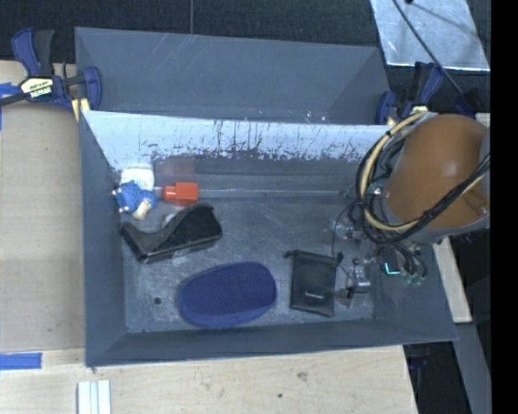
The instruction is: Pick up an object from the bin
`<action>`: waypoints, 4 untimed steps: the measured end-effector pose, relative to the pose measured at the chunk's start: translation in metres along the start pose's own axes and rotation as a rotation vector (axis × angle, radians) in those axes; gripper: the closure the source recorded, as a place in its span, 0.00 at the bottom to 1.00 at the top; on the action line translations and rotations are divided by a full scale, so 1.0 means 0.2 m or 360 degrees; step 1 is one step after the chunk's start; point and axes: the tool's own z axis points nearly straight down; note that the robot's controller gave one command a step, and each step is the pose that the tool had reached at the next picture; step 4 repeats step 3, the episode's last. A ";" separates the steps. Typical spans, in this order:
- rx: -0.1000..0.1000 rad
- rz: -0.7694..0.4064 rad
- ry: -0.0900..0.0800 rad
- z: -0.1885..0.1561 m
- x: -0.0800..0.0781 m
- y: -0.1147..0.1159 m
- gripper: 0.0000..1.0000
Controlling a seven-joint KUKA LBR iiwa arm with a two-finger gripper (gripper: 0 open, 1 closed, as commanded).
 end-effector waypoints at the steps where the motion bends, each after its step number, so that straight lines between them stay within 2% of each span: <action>1: -0.0001 0.0084 -0.0001 0.49 -0.10 0.05 0.00; 2: 0.0001 0.0082 -0.0015 0.46 -0.11 0.05 1.00; 3: 0.0001 0.0147 -0.0023 -0.37 0.01 0.06 1.00; 4: 0.0001 0.0147 -0.0023 -0.37 0.01 0.06 1.00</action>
Offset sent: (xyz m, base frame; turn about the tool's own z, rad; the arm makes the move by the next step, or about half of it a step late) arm 0.0207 0.0098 -0.0932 0.0537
